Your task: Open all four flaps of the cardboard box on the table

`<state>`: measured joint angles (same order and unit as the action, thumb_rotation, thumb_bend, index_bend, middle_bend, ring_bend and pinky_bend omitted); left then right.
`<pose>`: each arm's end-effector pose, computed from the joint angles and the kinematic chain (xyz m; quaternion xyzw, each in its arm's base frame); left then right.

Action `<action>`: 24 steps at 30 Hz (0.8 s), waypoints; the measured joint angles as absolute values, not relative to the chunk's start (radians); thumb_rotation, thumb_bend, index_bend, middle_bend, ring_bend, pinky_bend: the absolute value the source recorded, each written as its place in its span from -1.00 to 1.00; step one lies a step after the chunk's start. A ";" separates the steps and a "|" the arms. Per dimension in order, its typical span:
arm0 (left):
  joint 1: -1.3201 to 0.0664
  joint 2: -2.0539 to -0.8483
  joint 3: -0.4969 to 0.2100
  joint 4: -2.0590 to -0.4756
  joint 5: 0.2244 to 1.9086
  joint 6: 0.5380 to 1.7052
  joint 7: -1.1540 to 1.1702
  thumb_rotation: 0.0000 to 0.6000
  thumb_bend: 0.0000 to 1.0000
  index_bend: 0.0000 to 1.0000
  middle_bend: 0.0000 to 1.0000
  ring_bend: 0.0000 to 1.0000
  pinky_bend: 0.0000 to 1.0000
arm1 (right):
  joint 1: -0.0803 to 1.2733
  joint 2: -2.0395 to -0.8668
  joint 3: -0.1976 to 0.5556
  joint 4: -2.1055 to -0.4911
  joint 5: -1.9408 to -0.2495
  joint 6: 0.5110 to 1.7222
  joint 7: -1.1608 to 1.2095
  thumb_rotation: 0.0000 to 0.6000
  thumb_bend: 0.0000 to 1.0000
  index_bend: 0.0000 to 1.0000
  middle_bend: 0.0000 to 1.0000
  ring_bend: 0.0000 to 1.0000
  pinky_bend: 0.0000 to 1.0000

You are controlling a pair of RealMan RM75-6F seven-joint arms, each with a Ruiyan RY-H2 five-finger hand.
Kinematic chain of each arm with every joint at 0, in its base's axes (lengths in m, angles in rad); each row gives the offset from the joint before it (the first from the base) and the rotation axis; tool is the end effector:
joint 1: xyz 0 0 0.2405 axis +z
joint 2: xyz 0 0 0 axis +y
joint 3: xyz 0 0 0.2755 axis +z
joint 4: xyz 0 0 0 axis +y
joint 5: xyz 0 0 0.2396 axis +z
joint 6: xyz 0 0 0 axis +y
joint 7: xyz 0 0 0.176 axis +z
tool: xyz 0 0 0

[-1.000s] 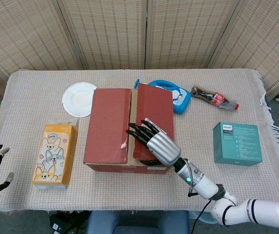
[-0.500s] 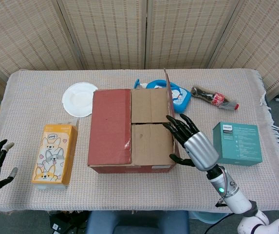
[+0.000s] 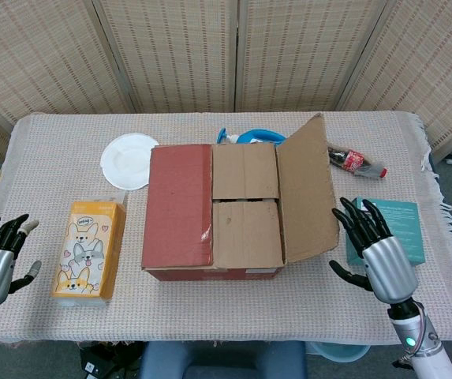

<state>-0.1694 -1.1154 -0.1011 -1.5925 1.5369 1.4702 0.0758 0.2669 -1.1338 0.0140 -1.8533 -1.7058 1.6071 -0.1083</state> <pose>-0.3138 0.2567 0.1478 -0.6287 -0.3130 -0.4037 0.5864 -0.2051 -0.2399 0.1252 0.6285 -0.3020 0.5431 0.4679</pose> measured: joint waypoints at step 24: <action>-0.553 -1.019 -0.125 -1.703 1.794 1.191 -0.364 0.77 -0.40 -0.37 -0.45 -0.49 -1.00 | 0.146 -1.041 0.000 -1.838 -1.701 1.647 0.004 1.00 -0.53 -0.99 -0.91 -0.73 -1.00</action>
<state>-0.5533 -1.0191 -0.1246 -1.7028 1.7936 1.1905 -0.3641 0.1464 -1.0411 0.0004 -1.8385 -1.7011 1.6466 0.0045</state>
